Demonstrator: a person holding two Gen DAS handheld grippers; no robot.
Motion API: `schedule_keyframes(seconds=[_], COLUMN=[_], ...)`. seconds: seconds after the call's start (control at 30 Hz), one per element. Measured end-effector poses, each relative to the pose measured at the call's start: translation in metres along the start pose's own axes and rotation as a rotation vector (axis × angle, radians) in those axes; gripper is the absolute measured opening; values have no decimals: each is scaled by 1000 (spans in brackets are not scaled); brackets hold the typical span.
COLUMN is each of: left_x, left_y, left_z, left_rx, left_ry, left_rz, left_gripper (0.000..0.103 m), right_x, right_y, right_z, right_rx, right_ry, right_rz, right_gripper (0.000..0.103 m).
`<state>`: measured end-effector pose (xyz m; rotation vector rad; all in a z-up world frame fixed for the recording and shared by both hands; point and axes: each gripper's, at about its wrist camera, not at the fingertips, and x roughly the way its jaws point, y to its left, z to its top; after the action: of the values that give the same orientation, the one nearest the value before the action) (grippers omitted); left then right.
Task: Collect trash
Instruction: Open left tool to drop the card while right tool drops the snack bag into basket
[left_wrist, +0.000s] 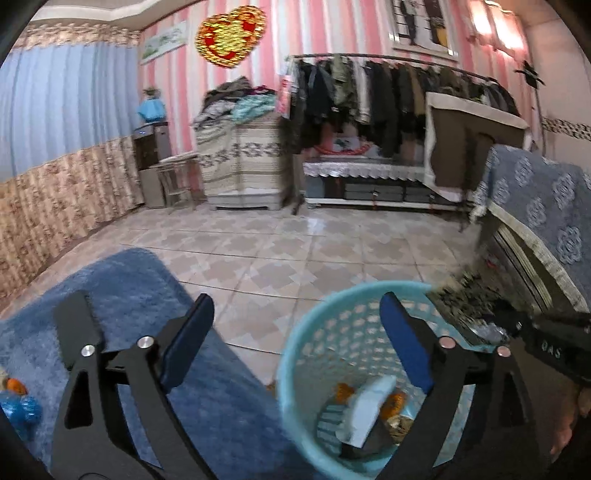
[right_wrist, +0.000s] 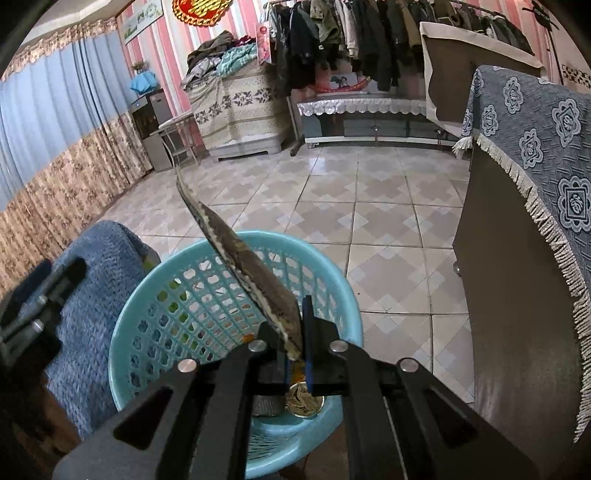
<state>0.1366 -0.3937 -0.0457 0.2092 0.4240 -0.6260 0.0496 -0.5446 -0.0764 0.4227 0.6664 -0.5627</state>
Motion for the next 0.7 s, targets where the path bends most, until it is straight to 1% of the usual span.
schedule_keyframes(seconds=[0.1, 0.27, 0.33, 0.37, 0.4, 0.47, 0.53, 0.6, 0.7], left_x=[-4, -16, -20, -22, -24, -27, -30, -34, -41], left_y=[17, 38, 47, 52, 57, 63, 68, 73, 80], left_z=[5, 8, 8, 9, 9, 8, 7, 7, 9], left_rx=[-21, -37, -51, -59, -68, -73, -70, -69, -73], left_ry=[-6, -6, -5, -2, 2, 4, 5, 4, -2], left_rz=[38, 93, 108, 110, 112, 122, 138, 153, 168], left_gripper=[93, 95, 96, 96, 96, 96, 96, 96, 96], right_x=[8, 24, 28, 28, 28, 26, 23, 20, 14], right_y=[9, 20, 23, 24, 25, 28, 32, 37, 44], right_z=[0, -4, -7, -7, -7, -8, -8, -8, -7], right_rx=[-9, -35, -48, -53, -55, -61, -67, -74, -95], right_ry=[18, 79, 89, 93, 91, 75, 67, 57, 31], right_rz=[-3, -13, -23, -17, -14, -23, -22, -13, -14], right_gripper=[5, 6, 8, 16, 34, 56, 59, 75, 85])
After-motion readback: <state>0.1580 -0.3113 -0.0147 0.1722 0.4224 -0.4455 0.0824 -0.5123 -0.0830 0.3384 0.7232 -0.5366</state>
